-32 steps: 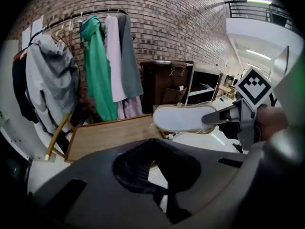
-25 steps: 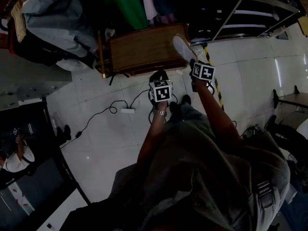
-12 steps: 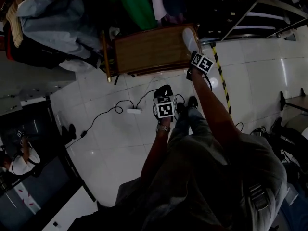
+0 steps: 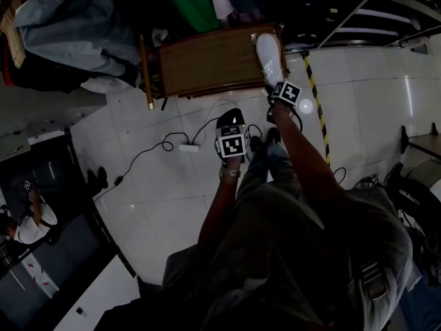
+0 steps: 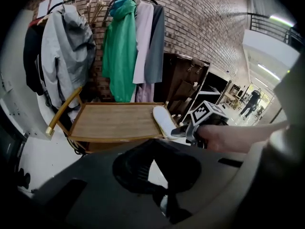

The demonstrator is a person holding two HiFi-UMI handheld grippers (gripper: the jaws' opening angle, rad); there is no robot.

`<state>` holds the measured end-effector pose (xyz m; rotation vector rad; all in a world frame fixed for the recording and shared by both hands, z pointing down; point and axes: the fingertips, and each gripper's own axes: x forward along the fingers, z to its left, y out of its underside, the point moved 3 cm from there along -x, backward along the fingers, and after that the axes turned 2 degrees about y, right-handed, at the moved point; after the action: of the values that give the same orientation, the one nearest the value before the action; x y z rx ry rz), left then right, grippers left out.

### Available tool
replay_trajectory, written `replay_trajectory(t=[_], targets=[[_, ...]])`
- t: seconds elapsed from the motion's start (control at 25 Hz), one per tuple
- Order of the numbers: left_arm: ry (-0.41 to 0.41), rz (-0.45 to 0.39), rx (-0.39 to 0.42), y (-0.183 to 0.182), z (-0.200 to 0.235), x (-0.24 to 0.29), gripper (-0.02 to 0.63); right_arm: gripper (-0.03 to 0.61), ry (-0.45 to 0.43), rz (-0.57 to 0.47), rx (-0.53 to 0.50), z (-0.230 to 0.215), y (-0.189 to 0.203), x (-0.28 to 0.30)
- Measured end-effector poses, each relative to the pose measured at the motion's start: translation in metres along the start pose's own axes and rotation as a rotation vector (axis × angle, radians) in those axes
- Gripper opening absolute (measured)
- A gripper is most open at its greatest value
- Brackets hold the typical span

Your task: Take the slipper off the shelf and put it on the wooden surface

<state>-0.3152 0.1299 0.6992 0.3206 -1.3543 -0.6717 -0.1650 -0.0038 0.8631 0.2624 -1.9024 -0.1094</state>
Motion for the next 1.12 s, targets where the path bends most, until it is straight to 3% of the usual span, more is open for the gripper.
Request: replay_trajectory(t=[0.16,0.36,0.56,0.8,1.12], targets=[[0.027,-0.018,0.007,-0.012,-0.024,0.006,0.003,0.317,-0.109,-0.003,-0.029,0.0,0.023,-0.043],[0.051,-0.053,0.037,-0.044,-0.055,0.002,0.005,0.002,-0.2,-0.155,-0.31,0.033,0.014,-0.126],[0.077,-0.105,0.07,-0.088,-0.096,-0.007,0.004,0.002,-0.264,-0.246,-0.472,0.061,-0.025,-0.19],[0.113,-0.124,0.131,-0.105,-0.136,-0.023,0.003,0.003,-0.326,-0.232,-0.435,0.061,-0.039,-0.235],[0.146,-0.134,0.119,-0.108,-0.148,-0.036,0.003,0.003,-0.293,-0.272,-0.549,0.067,-0.037,-0.256]])
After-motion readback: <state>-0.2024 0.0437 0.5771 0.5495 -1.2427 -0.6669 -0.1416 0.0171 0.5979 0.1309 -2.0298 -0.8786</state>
